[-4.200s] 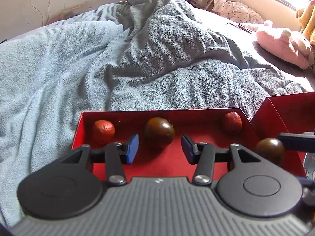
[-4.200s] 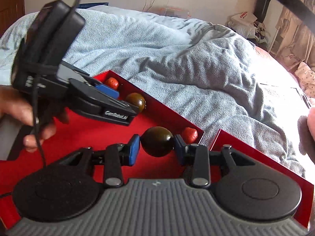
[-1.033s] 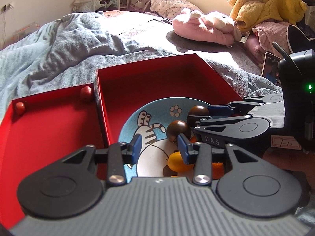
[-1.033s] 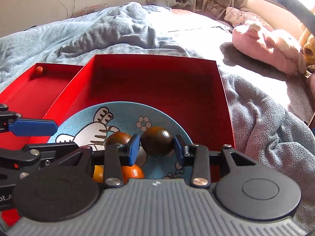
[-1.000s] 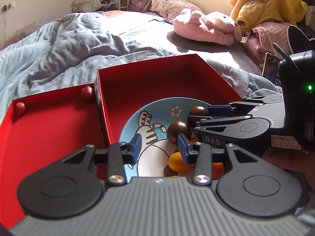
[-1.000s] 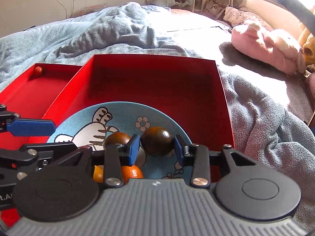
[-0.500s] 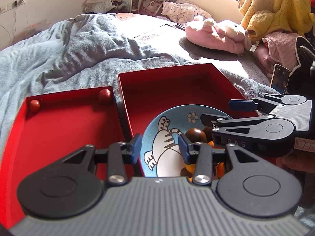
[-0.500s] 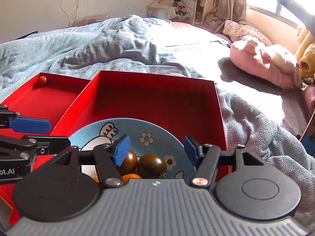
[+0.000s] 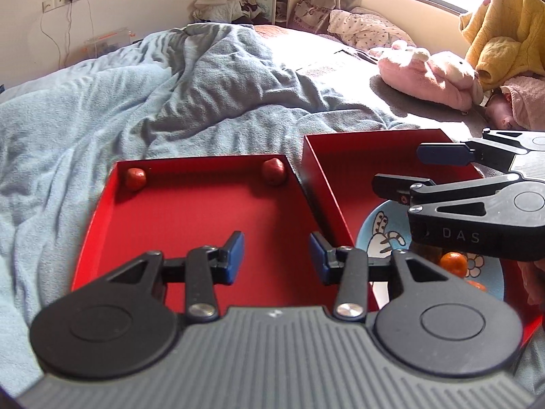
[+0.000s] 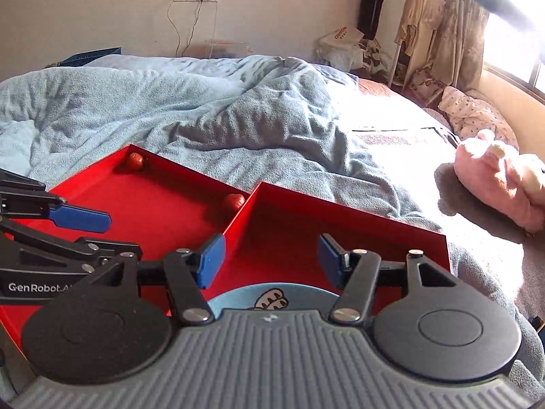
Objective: Organize fruits
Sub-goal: 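Grasp a small red fruit with the right gripper while the left gripper returns to the tray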
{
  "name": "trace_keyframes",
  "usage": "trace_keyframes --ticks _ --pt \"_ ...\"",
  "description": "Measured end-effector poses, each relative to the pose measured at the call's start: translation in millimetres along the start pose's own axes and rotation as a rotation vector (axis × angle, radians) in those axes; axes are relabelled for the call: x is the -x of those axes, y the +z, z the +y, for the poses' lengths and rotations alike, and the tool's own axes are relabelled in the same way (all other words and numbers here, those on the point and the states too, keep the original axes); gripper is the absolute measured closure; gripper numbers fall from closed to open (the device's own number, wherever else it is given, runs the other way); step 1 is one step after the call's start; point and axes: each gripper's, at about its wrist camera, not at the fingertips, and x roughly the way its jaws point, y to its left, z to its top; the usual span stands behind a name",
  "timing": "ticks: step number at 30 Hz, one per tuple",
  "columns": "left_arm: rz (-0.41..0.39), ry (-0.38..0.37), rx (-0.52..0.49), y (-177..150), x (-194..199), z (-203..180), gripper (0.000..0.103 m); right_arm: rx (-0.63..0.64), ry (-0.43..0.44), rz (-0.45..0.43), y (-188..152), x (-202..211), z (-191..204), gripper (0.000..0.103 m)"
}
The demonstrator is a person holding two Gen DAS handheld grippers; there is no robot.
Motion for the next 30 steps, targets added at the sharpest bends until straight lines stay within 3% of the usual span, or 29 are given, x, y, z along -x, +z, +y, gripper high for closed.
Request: trace_keyframes --ticks 2,7,15,22,30 --pt "-0.010 0.025 0.003 0.0 -0.6 8.7 0.047 0.019 0.012 0.003 7.0 -8.9 7.5 0.038" --pt "-0.008 0.046 0.044 0.8 -5.4 29.0 0.046 0.061 0.076 0.001 23.3 -29.9 25.3 0.040" --pt "-0.012 0.078 0.074 1.5 -14.9 54.8 0.046 0.113 0.150 0.087 44.9 -88.8 44.5 0.063" --pt "0.006 0.094 0.136 -2.2 -27.4 83.8 0.046 0.210 0.099 0.169 53.0 -145.5 57.8 0.068" --pt "0.010 0.090 0.168 -0.3 -34.8 96.9 0.046 0.352 -0.024 0.232 47.1 -183.4 77.7 0.068"
